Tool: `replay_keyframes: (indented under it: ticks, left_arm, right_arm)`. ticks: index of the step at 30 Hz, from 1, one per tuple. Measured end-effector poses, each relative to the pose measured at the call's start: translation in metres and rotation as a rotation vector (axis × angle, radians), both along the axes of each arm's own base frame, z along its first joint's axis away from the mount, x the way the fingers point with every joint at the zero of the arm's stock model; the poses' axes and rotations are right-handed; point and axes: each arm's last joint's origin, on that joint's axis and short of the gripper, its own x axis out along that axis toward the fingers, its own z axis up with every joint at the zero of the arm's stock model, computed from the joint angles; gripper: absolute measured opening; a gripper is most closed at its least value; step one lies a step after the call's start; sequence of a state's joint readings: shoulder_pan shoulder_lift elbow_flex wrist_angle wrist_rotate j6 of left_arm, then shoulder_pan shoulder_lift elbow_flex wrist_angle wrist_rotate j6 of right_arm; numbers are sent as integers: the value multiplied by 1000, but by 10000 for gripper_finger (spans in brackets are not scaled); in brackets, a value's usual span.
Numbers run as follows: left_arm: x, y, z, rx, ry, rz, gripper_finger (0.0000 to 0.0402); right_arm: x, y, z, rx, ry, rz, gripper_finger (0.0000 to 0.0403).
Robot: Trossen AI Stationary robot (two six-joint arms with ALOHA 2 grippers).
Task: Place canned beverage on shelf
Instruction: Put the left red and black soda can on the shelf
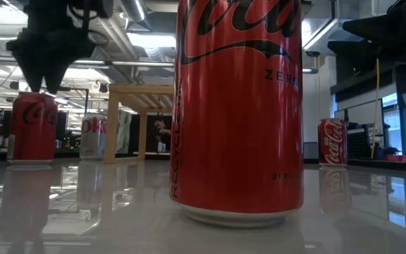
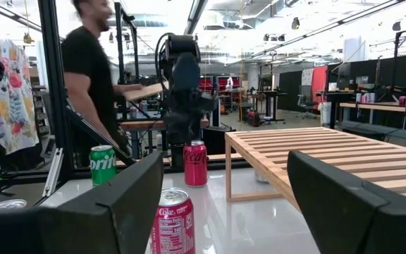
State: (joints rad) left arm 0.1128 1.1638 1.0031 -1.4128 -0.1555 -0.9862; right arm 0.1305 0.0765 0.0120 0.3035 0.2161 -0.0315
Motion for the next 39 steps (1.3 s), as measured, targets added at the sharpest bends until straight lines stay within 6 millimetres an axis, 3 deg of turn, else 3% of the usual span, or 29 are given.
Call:
replay_keyframes:
  ticks: [4,10,18,22,30,39]
  left_arm:
    - [4,0,15,14,-45,-85,268]
    - [3,1,17,-38,-28,-235,284]
    - [8,3,15,20,-24,-148,328]
    - [10,2,15,-31,-46,-199,339]
    - [20,3,16,33,-142,-235,342]
    - [23,9,11,29,-91,-219,342]
  right_arm:
    - [0,0,0,0,0,-1,299]
    - [0,0,0,1,0,-4,298]
    - [0,0,0,-1,0,-10,299]
    - [0,0,0,-1,0,-11,299]
    - [0,0,0,-1,-1,-12,299]
    - [0,0,0,-1,-1,-12,299]
